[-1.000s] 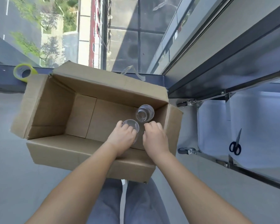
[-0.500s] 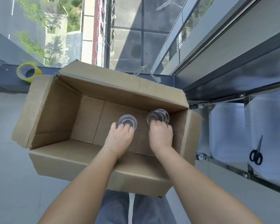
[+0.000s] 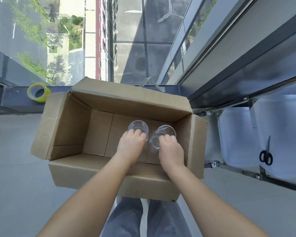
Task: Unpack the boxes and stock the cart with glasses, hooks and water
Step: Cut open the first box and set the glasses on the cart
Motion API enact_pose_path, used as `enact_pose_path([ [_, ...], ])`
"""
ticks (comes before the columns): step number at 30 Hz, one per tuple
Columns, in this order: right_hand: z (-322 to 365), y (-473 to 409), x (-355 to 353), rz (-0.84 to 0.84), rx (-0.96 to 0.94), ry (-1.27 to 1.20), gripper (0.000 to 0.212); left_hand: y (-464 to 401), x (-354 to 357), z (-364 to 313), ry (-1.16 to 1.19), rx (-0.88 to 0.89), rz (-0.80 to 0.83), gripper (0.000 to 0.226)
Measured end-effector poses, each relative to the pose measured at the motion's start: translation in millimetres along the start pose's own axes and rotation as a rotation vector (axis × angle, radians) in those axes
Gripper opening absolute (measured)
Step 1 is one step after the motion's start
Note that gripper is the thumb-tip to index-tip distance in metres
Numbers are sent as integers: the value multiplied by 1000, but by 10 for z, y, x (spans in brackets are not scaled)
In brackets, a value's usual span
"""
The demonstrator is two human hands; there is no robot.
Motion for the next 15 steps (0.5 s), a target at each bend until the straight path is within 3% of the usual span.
enact_pose_path([
  [2, 91, 88, -202, -31, 18, -32, 42, 112, -137, -20, -24, 51, -72, 44],
  [9, 343, 420, -1192, -150, 54, -42, 44, 444, -1220, -227, -133, 144, -265, 40],
  [15, 153, 1038, -2176, -257, 89, -75, 36, 856, -2101, -889, -220, 186, -387, 34],
])
Point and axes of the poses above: each hand's wrist, its own y-axis away from the middle knuckle, its own x-axis out of the palm, z = x × y, the point moved 4 cm from there along -y, towards the middle knuckle, and after that the axes turned 15 degrees about -y, right-handed, at the moved point
